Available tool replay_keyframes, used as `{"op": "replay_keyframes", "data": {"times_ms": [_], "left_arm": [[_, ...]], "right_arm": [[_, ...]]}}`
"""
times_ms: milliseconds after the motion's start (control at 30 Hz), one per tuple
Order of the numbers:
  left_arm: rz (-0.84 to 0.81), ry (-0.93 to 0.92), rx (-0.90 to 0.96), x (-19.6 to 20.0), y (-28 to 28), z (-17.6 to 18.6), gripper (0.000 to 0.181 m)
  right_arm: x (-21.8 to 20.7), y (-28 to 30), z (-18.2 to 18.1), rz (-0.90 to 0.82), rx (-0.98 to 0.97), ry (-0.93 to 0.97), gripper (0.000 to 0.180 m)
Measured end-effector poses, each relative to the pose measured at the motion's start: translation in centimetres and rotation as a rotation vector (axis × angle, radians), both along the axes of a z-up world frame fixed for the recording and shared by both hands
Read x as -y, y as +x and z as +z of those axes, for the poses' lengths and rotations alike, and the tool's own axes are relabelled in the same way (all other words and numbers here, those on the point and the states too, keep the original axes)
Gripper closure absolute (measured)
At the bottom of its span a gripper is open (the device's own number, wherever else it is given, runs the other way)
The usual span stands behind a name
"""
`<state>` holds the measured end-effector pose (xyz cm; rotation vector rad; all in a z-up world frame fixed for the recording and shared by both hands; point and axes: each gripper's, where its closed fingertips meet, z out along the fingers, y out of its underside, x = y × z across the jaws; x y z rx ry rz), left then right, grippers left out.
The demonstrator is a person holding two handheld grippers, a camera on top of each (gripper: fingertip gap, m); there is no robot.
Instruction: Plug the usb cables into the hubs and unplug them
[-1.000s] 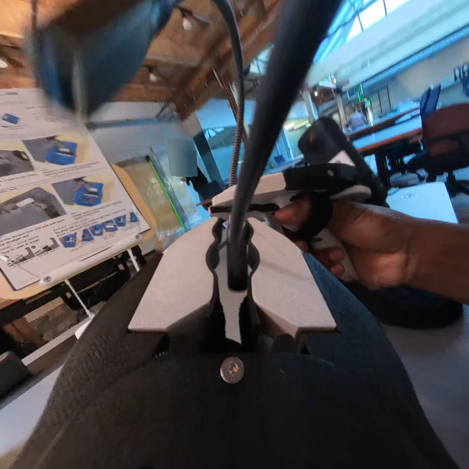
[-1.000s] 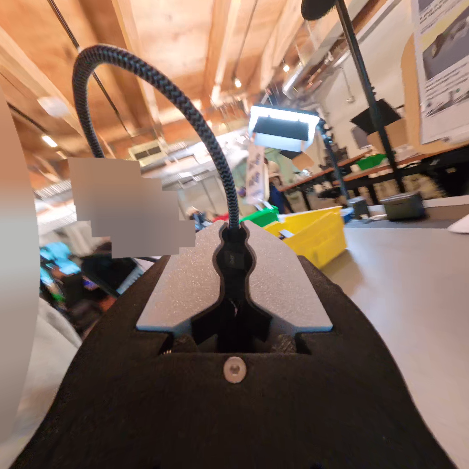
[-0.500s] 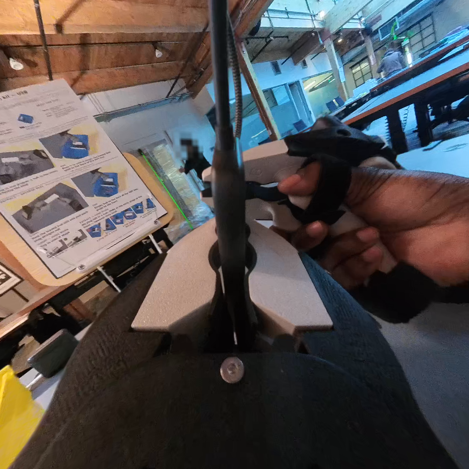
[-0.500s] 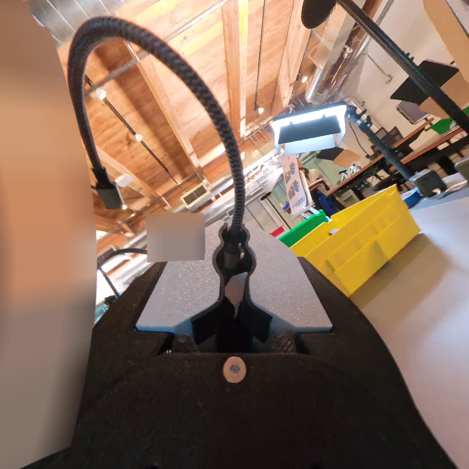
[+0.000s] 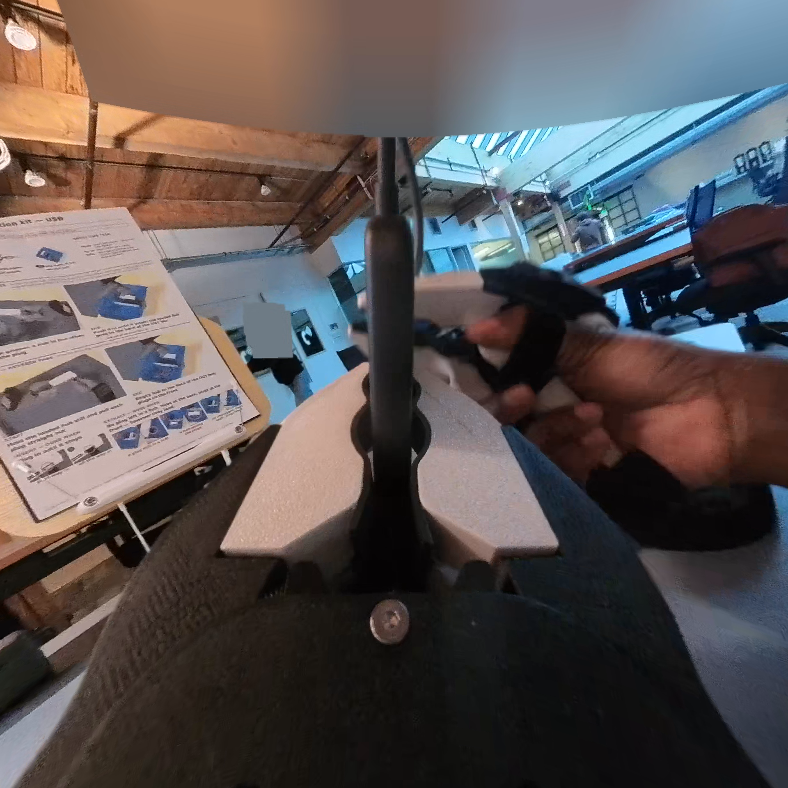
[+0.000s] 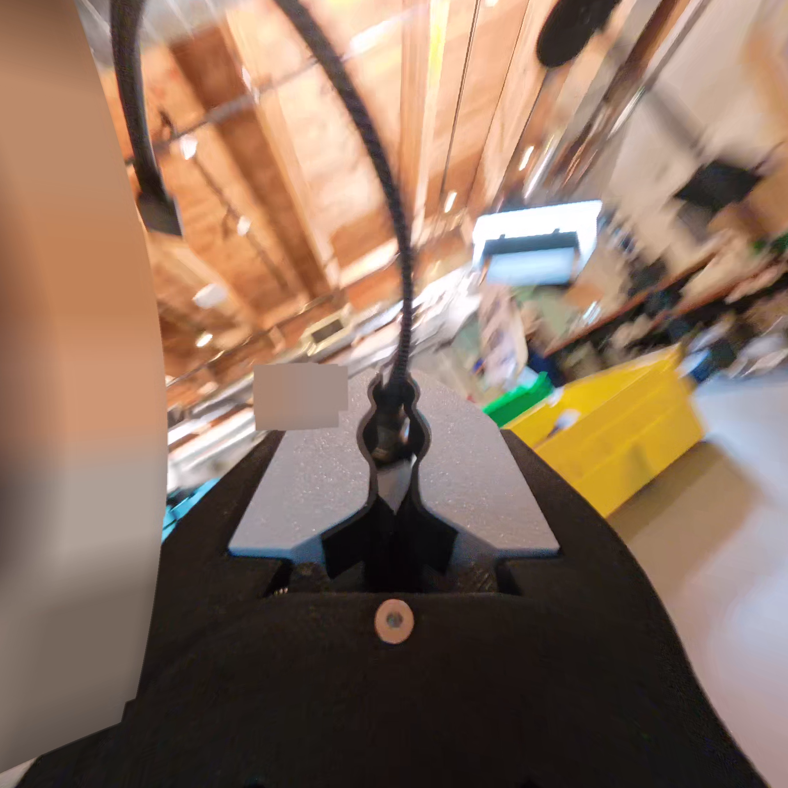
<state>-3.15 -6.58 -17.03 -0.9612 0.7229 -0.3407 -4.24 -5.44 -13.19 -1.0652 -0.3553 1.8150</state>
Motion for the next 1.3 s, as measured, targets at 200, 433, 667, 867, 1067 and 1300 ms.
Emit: {"op": "replay_keyframes", "data": {"times_ms": [200, 433, 667, 867, 1067, 1300], "left_arm": [[-0.007, -0.019, 0.056, -0.8, -1.4, 0.6, 0.169], [0.012, -0.004, 0.063, -0.7, -1.2, 0.7, 0.169], [-0.024, -0.092, 0.237, -1.5, -3.3, 1.5, 0.170], [-0.059, -0.167, 0.241, -1.9, -2.8, 0.8, 0.169], [-0.083, -0.236, 0.241, -2.3, -2.4, 0.2, 0.170], [-0.130, -0.288, 0.249, -2.5, -2.1, -0.1, 0.170]], "right_arm": [[-2.2, 8.1, 4.3, -0.279, 0.136, 0.198, 0.171], [-5.4, 13.1, 1.6, -0.622, 0.488, 0.251, 0.171], [-9.0, 28.7, 2.2, -1.283, 0.859, 0.160, 0.171], [-8.6, 34.9, -1.3, -1.520, 1.574, 0.149, 0.170], [-12.3, 33.7, -8.1, -1.165, 1.947, 0.089, 0.170], [-14.6, 33.8, -14.2, -0.979, 1.848, -0.190, 0.150]]}}
